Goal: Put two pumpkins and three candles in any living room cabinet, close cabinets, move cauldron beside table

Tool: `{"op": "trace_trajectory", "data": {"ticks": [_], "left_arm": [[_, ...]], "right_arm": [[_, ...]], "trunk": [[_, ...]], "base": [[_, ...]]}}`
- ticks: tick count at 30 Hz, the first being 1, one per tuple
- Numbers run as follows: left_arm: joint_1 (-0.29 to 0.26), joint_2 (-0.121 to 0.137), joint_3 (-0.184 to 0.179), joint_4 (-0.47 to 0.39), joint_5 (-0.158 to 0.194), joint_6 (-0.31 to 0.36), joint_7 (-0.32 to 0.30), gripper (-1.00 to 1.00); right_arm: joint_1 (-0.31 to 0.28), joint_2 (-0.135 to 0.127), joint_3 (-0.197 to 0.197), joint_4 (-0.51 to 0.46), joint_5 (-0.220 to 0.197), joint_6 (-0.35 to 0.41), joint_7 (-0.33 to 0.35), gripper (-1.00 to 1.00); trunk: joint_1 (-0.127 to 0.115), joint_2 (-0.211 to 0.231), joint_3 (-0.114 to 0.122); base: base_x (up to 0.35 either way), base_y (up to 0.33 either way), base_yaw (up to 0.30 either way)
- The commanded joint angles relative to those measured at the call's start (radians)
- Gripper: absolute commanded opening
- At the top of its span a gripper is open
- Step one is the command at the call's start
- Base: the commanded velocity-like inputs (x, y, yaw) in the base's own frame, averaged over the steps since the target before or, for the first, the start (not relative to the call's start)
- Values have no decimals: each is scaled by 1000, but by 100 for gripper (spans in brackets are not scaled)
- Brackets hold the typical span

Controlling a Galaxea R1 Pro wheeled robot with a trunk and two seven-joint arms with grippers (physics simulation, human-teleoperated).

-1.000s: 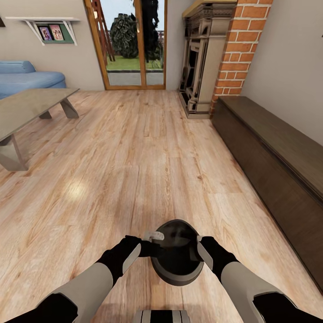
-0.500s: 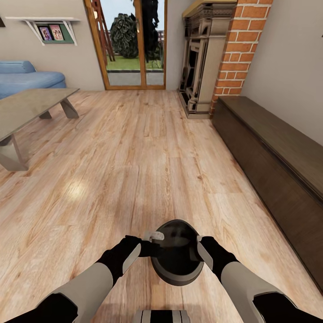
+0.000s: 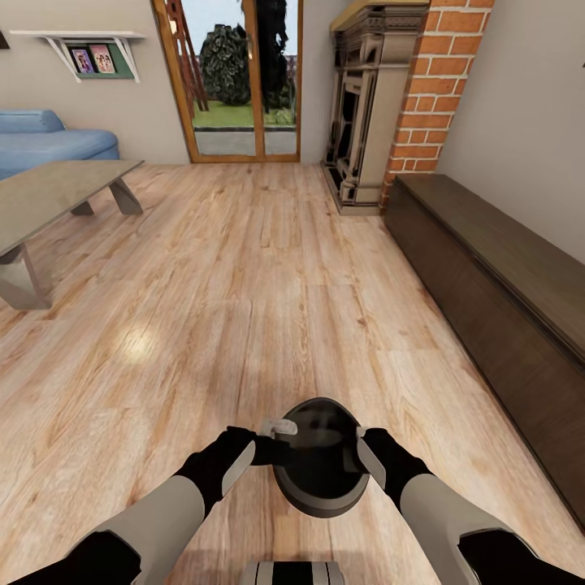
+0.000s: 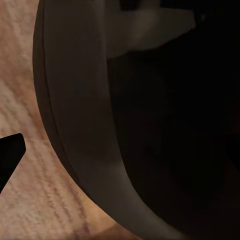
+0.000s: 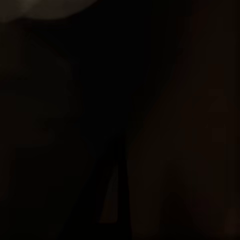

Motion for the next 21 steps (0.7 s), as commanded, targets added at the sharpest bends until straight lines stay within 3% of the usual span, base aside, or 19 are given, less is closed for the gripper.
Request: {"op": "trace_trajectory", "data": {"ticks": [1, 21], "left_arm": [[-1, 1, -4, -1, 3, 4, 0, -100], [-1, 1, -4, -1, 4, 4, -2, -100]], "right_arm": [[0, -1, 6, -1, -12, 4, -8, -100], [0, -1, 7, -1, -13, 4, -8, -100]], "trunk": [[0, 0, -1], [0, 0, -1]], "base": [[0, 0, 0], [0, 0, 0]]}}
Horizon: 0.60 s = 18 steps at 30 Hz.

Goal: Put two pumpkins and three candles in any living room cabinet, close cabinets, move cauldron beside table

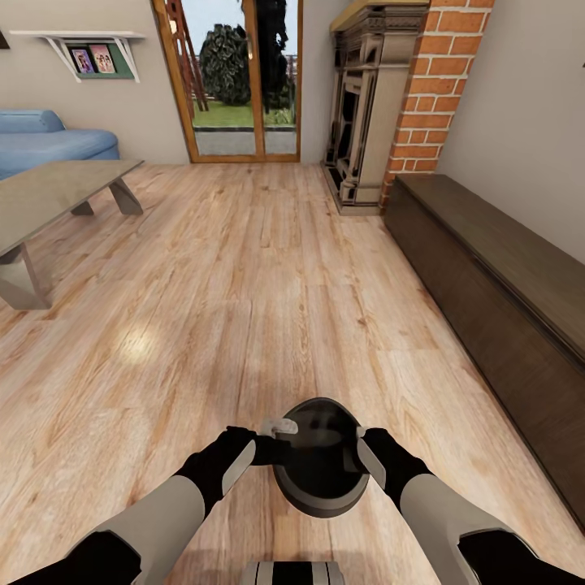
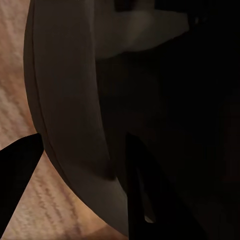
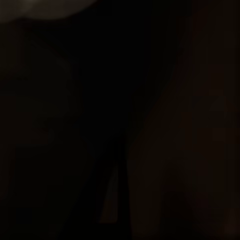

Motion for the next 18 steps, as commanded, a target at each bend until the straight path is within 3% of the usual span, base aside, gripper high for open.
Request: {"op": "trace_trajectory", "data": {"ticks": [1, 18], "left_arm": [[0, 1, -4, -1, -25, 2, 3, -100], [0, 1, -4, -1, -25, 2, 3, -100]], "right_arm": [[0, -1, 9, -1, -14, 4, -7, -100], [0, -1, 11, -1, -12, 4, -7, -100]], "trunk": [[0, 0, -1], [0, 0, -1]], "base": [[0, 0, 0], [0, 0, 0]]}}
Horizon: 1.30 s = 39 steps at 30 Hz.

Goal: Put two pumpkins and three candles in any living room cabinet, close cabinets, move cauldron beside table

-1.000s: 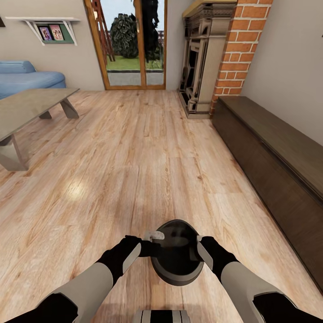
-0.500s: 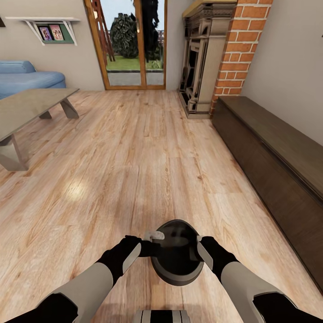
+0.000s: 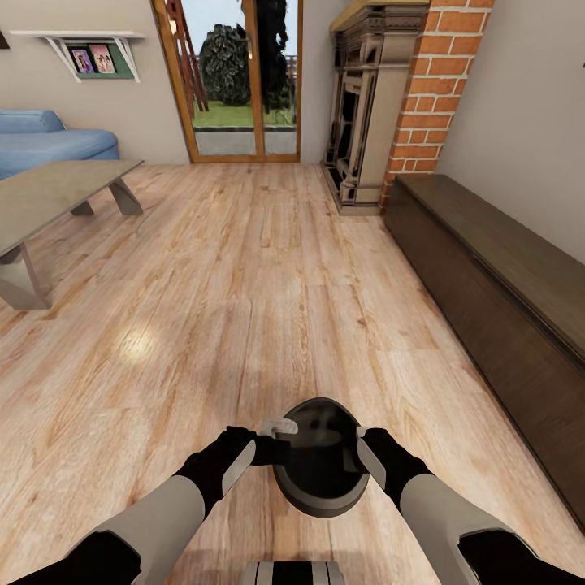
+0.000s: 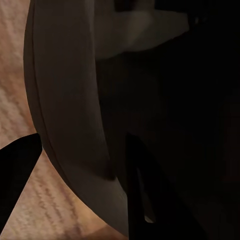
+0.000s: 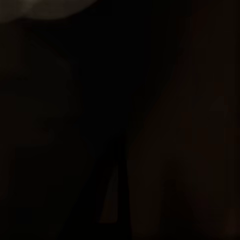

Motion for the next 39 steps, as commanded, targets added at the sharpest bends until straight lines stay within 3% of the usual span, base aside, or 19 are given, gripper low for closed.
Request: {"op": "trace_trajectory", "data": {"ticks": [1, 19, 39], "left_arm": [[-1, 1, -5, 0, -25, 2, 2, -100], [-1, 1, -5, 0, -25, 2, 2, -100], [-1, 1, -5, -1, -25, 2, 2, -100]], "right_arm": [[0, -1, 11, -1, -14, 4, -8, -100], [0, -1, 13, -1, -15, 4, -8, -100], [0, -1, 14, -1, -15, 4, -8, -100]], "trunk": [[0, 0, -1], [0, 0, 0], [0, 0, 29]], "base": [[0, 0, 0], [0, 0, 0], [0, 0, 0]]}}
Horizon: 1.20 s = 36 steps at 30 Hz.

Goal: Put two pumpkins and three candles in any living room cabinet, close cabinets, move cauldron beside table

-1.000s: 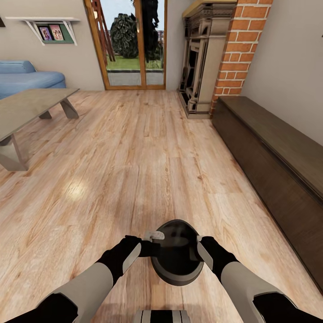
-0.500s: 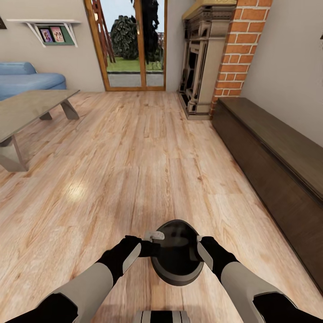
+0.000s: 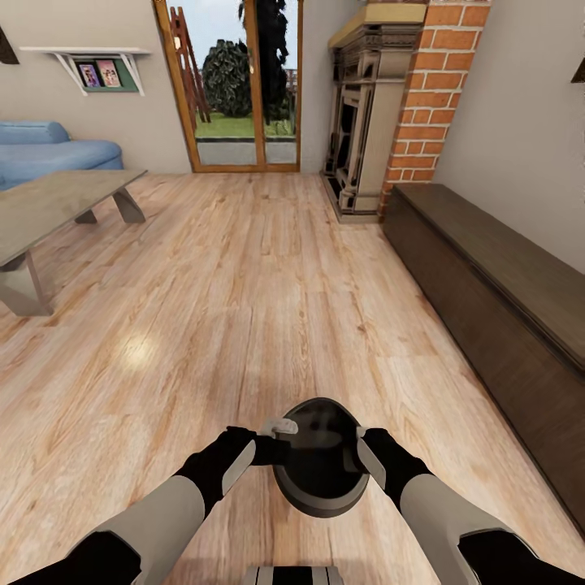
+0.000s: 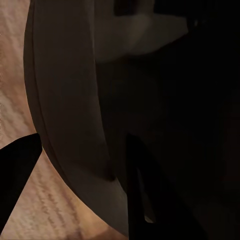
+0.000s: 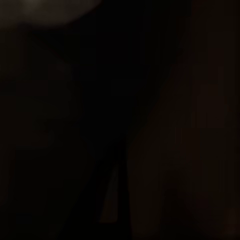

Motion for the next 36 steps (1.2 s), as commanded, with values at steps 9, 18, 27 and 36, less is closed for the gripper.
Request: {"op": "trace_trajectory", "data": {"ticks": [9, 18, 27, 36], "left_arm": [[-1, 1, -4, -1, -24, 2, 3, -100], [-1, 1, -4, -1, -24, 2, 3, -100], [-1, 1, -4, -4, -24, 2, 3, -100], [-1, 1, -5, -4, -24, 2, 3, -100]], "right_arm": [[0, -1, 10, -1, -12, 5, -9, -100], [0, -1, 10, -1, -12, 5, -9, -100], [0, -1, 10, -1, -12, 5, -9, -100], [0, -1, 10, -1, -12, 5, -9, -100]], "trunk": [[0, 0, 13], [0, 0, 27], [0, 0, 41], [0, 0, 54]], "base": [[0, 0, 0], [0, 0, 0], [0, 0, 0], [0, 0, 0]]}}
